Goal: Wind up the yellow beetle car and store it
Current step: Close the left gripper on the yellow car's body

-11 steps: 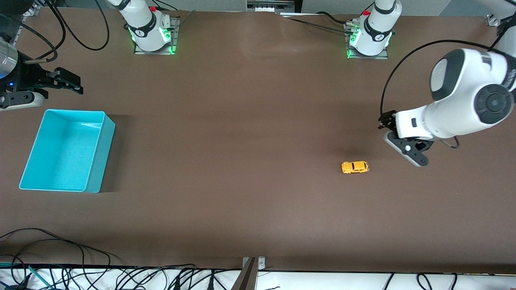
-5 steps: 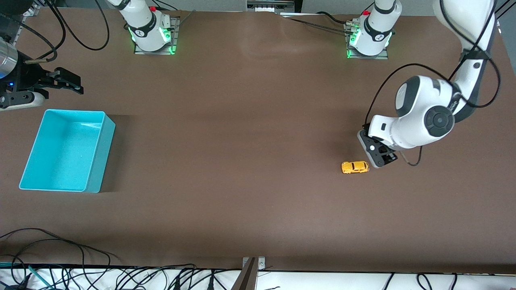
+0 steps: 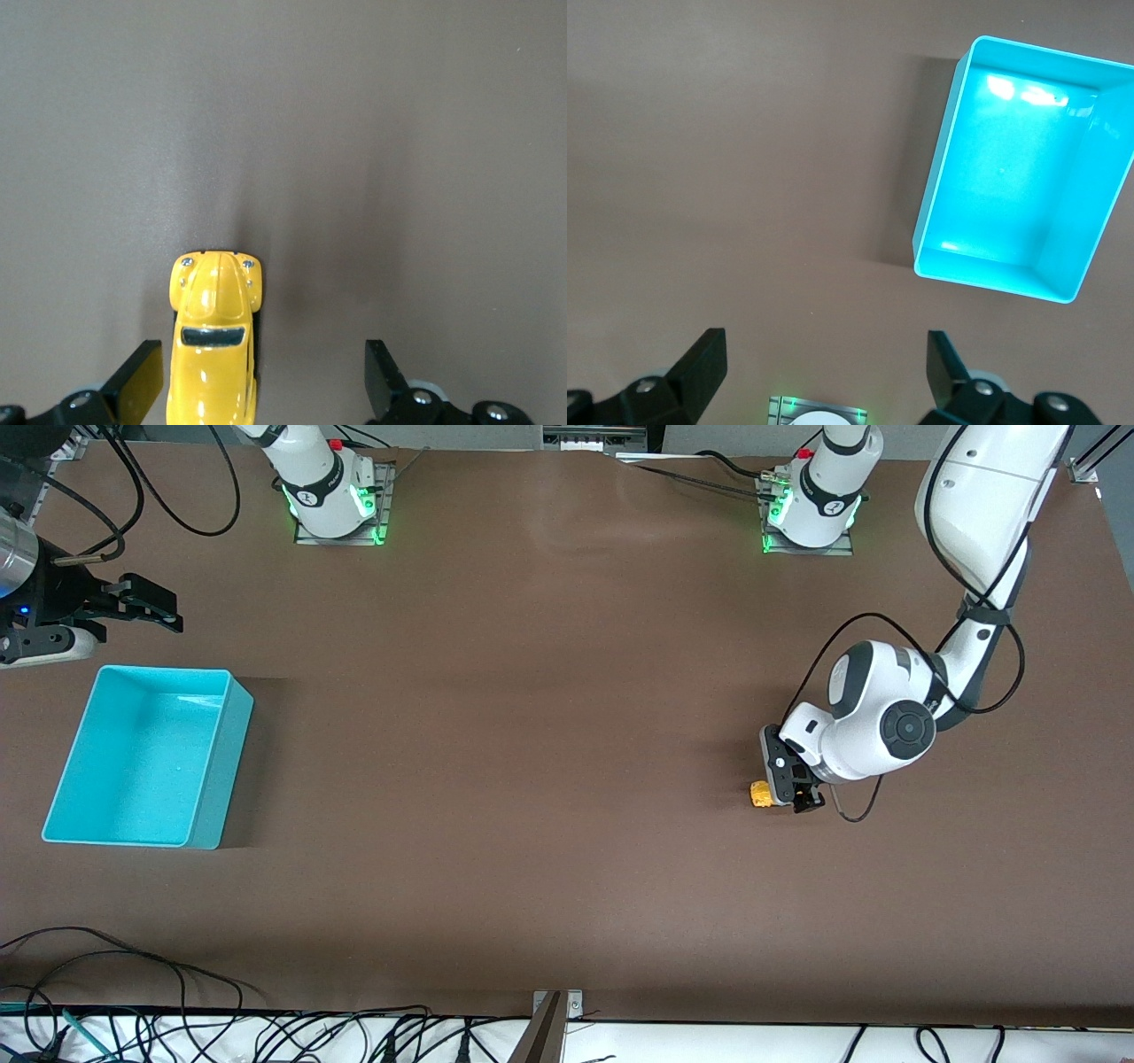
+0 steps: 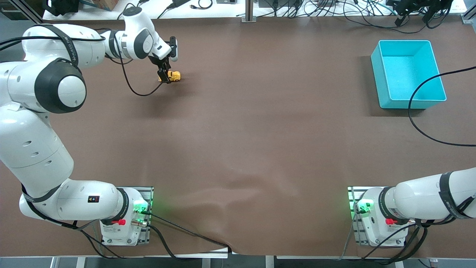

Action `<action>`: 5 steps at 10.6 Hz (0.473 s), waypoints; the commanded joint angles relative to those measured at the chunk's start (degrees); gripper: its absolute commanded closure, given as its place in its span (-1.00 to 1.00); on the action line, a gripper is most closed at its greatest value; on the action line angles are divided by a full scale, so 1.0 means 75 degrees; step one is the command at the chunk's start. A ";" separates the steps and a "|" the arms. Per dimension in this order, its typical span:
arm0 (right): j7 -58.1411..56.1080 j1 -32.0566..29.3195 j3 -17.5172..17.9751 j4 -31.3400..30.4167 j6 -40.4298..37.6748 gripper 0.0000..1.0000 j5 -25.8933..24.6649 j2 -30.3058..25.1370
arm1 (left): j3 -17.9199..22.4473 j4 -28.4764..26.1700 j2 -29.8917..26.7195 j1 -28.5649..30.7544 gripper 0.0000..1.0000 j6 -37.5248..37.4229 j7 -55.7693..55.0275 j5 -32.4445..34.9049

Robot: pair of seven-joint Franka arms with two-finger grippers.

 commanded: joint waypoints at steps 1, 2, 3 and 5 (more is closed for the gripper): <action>-0.0127 -0.0078 0.0014 0.0058 -0.0074 -1.00 0.0146 -0.0005 | -0.0007 0.0119 0.0101 -0.0002 -1.00 0.0219 0.0306 0.0574; -0.0127 -0.0078 0.0014 0.0058 -0.0074 -1.00 0.0146 -0.0005 | -0.0007 0.0130 0.0148 -0.0002 -1.00 0.0243 0.0260 0.0683; -0.0127 -0.0078 0.0003 0.0058 -0.0074 -1.00 0.0146 -0.0005 | -0.0007 0.0154 0.0183 -0.0014 -0.99 0.0255 0.0247 0.0719; -0.0127 -0.0078 0.0014 0.0058 -0.0074 -1.00 0.0146 -0.0005 | -0.0007 0.0165 0.0288 -0.0014 -0.93 0.0407 0.0236 0.0719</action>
